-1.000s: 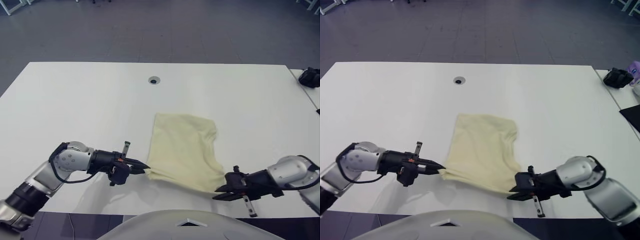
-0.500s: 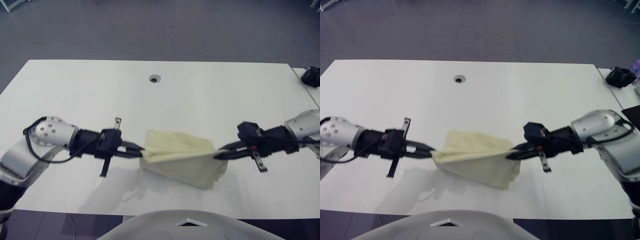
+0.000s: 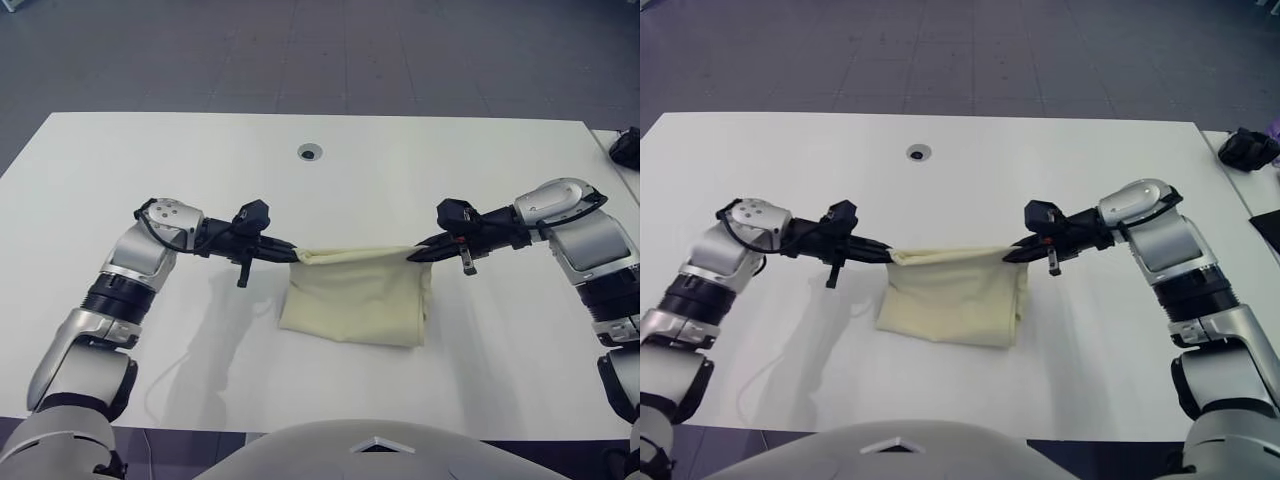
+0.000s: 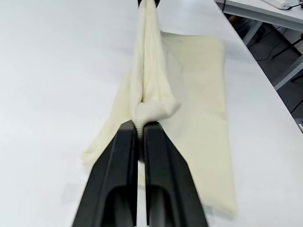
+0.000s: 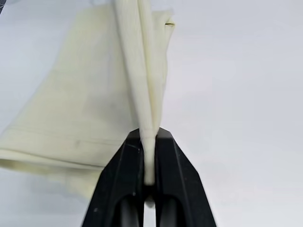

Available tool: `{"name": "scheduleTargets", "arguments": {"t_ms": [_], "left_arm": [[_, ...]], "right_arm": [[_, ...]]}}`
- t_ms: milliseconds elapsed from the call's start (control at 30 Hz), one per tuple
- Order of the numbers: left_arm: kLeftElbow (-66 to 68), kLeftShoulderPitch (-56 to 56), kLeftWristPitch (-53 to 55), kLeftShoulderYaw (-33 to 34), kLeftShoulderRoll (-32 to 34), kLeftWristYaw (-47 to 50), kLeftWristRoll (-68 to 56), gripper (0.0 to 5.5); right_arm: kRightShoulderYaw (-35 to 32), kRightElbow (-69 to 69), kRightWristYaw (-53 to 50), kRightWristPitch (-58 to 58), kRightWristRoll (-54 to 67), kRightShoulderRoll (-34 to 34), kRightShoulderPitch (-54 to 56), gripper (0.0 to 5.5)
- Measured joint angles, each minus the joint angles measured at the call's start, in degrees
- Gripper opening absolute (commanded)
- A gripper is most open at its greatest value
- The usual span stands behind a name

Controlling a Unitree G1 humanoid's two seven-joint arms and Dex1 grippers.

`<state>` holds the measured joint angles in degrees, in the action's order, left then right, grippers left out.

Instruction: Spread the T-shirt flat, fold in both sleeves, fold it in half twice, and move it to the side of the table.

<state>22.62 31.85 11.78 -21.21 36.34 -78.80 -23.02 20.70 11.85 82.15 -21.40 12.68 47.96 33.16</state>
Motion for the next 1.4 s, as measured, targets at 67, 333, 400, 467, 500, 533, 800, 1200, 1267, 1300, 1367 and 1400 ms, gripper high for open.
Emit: {"name": "scheduleTargets", "arguments": {"t_ms": [67,333,400,467,500,533,800,1200,1267,1300,1367,1400], "left_arm": [[4.02,0.16,-1.93,0.59,-2.37,0.73,1.45,0.36],[12.53,0.38,-0.65,8.05,-8.53,6.63,2.96,1.63],[14.16,0.68,-0.04,10.52,-10.17,9.32,2.55,1.96],[15.54,1.13,-0.37,13.41,-11.72,13.24,2.51,2.25],[16.13,1.41,-1.66,14.9,-12.38,15.77,2.68,2.43],[16.17,1.51,-2.99,15.79,-12.71,17.38,3.06,2.63],[-5.55,-5.41,0.68,19.45,-12.8,19.06,-2.43,2.4],[-11.47,-12.46,5.78,8.86,-13.45,16.11,1.8,2.18],[-6.4,-11.67,2.84,8.44,-14.1,17.16,4.19,2.55],[-3.58,-10.89,1.16,8.44,-14.75,17.74,5.55,2.69],[3.4,-8.78,-2.7,8.36,-15.91,18.97,8.0,2.99],[5.02,-8.24,-3.63,8.39,-16.03,19.15,8.38,3.11]], "right_arm": [[0.0,2.32,0.08,0.88,-0.67,-0.88,0.06,0.05],[-2.49,14.26,-5.69,0.85,-2.52,-7.04,0.27,1.33],[-4.64,18.25,-8.06,0.84,-2.4,-7.89,0.66,1.65],[-7.47,22.55,-11.74,0.36,-2.28,-8.95,1.37,1.92],[-9.3,24.34,-14.04,0.0,-2.13,-9.6,1.99,2.09],[-10.6,25.27,-15.6,-0.05,-1.9,-10.02,2.49,2.29],[-17.0,4.8,-17.31,-7.29,5.8,-9.91,-1.86,2.04],[-10.19,-26.94,-8.31,-19.57,13.36,2.68,-26.09,0.09],[-7.32,-23.88,-9.43,-17.25,9.73,2.62,-26.54,0.0],[-6.17,-22.51,-9.61,-15.62,8.17,2.66,-26.89,0.0],[-4.98,-20.87,-8.67,-10.91,6.92,3.18,-27.29,0.0],[-4.83,-20.55,-8.48,-9.82,6.84,3.48,-27.55,0.0]]}}
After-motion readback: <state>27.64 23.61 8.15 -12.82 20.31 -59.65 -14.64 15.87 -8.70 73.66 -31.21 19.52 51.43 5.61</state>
